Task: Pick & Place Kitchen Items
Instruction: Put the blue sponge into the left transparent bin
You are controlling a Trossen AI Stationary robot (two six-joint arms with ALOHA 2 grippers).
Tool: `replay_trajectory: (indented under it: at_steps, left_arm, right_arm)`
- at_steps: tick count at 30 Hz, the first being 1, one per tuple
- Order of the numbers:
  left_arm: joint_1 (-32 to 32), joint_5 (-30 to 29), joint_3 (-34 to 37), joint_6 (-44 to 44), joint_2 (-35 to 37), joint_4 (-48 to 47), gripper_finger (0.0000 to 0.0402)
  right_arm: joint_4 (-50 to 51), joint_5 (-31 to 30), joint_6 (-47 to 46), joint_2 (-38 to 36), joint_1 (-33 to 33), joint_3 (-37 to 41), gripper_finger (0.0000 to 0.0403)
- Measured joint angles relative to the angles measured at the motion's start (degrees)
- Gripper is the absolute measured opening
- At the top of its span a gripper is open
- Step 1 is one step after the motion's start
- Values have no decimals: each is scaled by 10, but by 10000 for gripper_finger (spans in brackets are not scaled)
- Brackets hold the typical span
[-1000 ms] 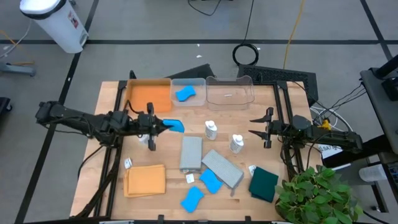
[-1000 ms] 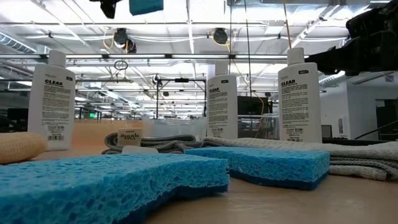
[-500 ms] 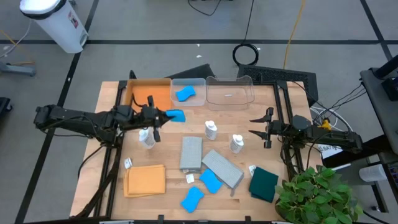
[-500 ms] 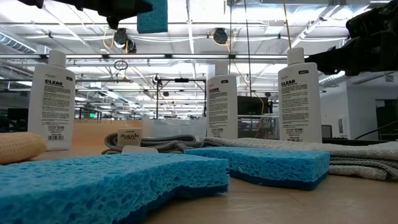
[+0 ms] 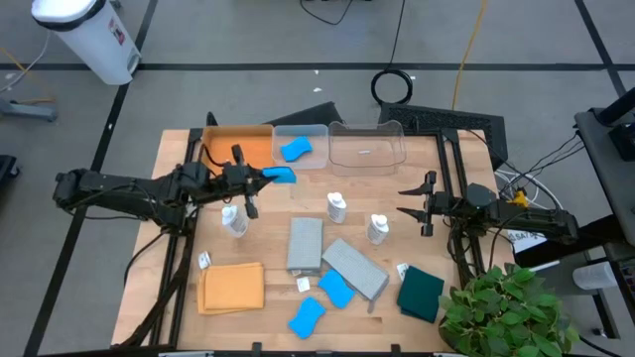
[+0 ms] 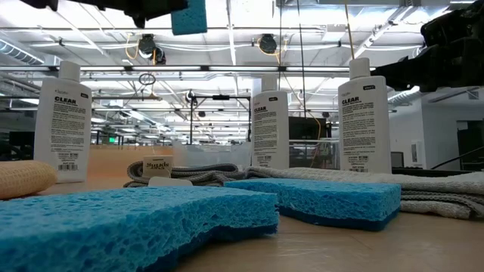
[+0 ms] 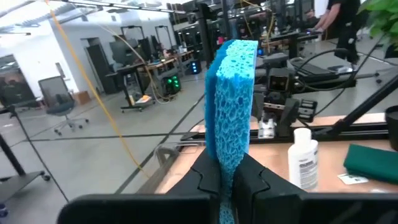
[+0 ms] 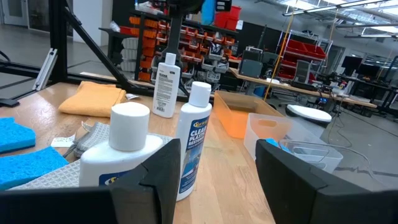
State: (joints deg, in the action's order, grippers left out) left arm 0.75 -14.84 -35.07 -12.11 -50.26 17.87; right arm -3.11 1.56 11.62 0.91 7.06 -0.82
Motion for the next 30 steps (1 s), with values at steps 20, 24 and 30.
replay_trajectory:
  at_steps: [20, 24, 30]
  left_arm:
    - [7, 0, 0, 1, -12, -8, 13]
    - [15, -2, -1, -14, -18, 25, 12]
    - [35, -1, -1, -13, -37, 29, 24]
  right_arm:
    - [0, 0, 0, 0, 0, 0, 181]
    - [0, 0, 0, 0, 0, 0, 181]
    - [0, 0, 0, 0, 0, 0, 181]
